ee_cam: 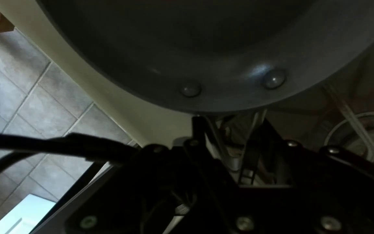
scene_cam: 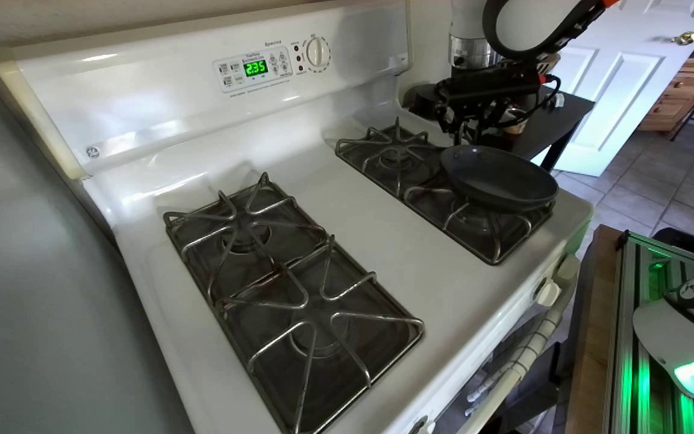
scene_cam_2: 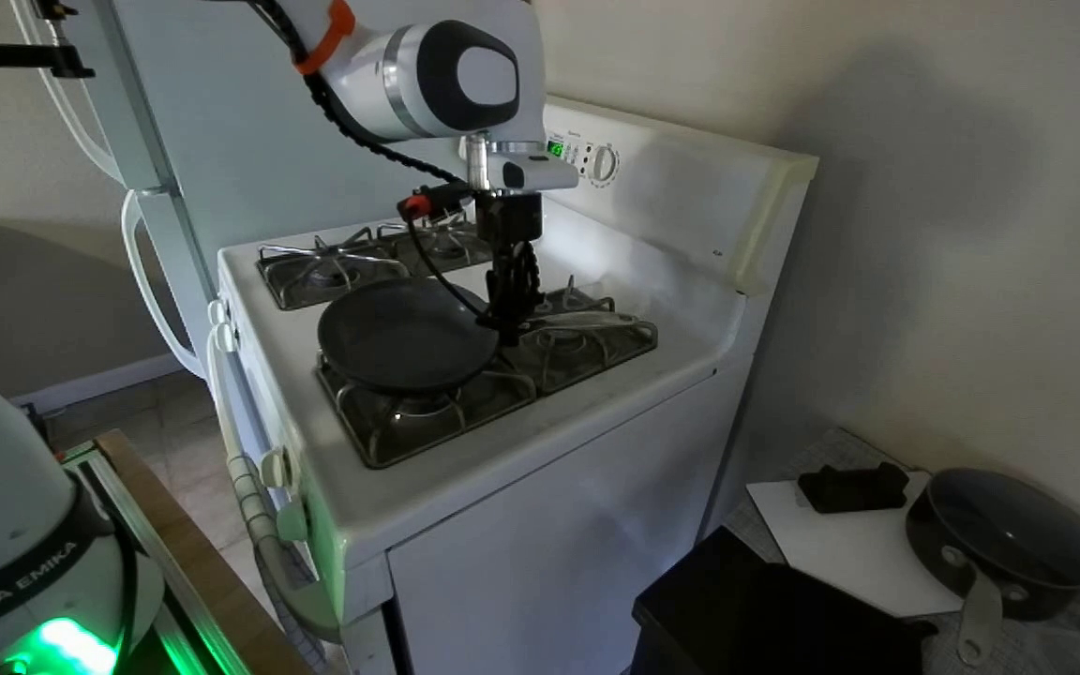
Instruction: Move the pan to the top right stove top
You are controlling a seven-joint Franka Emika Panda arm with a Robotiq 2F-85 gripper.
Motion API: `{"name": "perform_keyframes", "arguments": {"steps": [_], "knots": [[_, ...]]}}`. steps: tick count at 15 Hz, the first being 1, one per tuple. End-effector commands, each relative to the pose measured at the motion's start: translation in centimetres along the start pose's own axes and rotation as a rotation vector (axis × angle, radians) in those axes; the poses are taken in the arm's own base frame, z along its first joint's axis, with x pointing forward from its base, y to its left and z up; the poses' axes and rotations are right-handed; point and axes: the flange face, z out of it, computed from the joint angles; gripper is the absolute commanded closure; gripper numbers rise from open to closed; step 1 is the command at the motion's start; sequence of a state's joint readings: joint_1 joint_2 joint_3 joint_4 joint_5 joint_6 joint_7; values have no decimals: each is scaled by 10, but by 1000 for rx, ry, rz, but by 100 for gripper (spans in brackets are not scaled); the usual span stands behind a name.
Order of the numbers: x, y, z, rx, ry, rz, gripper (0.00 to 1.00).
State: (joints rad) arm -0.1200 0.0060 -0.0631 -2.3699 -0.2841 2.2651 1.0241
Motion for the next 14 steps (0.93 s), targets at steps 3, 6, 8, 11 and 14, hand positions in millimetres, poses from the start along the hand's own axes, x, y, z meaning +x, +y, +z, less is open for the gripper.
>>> {"name": "perform_keyframes", "arguments": {"steps": [3, 6, 8, 11, 14], "knots": [[0, -3, -2, -14, -20, 37, 100], [-3, -6, -2, -36, -38, 31, 75], [-14, -15, 6, -68, -37, 14, 60], [-22, -23, 7, -81, -48, -7, 38], [-21, -29, 6, -80, -43, -12, 13]]}}
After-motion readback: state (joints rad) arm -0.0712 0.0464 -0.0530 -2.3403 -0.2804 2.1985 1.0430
